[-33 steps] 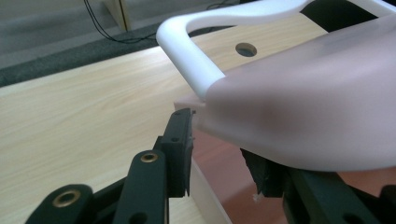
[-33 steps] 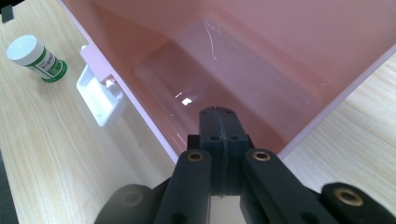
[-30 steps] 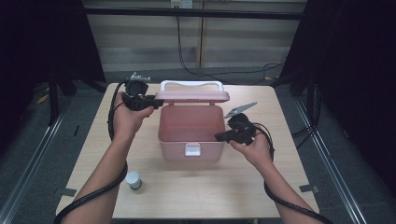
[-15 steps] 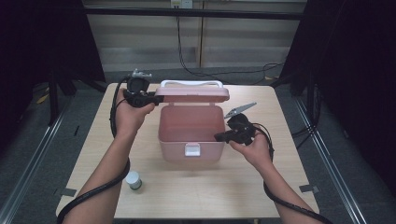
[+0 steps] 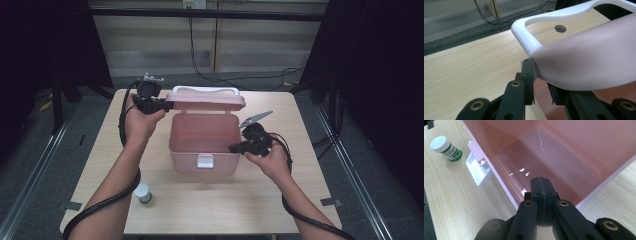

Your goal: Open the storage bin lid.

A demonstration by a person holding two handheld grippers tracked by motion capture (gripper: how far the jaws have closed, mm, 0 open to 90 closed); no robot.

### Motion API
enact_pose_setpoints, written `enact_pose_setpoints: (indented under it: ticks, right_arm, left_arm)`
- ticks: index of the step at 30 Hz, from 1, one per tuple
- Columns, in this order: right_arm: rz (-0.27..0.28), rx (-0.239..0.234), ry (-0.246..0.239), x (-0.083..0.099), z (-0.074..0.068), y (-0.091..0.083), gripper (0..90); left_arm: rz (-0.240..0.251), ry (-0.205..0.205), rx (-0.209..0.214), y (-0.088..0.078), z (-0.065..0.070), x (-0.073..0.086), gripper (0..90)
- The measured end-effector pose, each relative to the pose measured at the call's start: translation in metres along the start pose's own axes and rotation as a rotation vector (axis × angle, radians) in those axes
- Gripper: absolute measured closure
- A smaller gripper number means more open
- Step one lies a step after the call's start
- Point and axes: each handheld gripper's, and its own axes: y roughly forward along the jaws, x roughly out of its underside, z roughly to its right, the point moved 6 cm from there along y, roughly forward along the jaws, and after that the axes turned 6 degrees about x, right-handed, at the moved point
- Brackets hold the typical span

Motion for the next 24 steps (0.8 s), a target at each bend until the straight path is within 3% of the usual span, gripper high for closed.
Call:
enact_pose_setpoints:
  ticks: [6,17,24]
  right_arm:
    - [-0.011,-0.013,-0.016,0.001,-0.004,0.002,90.0]
    - [-0.007,-0.044,-0.032,0.005,-0.010,0.002,90.0]
    - [-0.001,-0.054,-0.036,0.007,-0.012,0.001,90.0]
  left_arm:
    - [-0.011,-0.024,-0.013,0.000,0.000,-0.002,78.5]
    - [-0.054,-0.033,-0.051,-0.001,0.000,-0.009,82.5]
    - [-0.074,-0.077,-0.069,0.002,-0.001,-0.017,83.4]
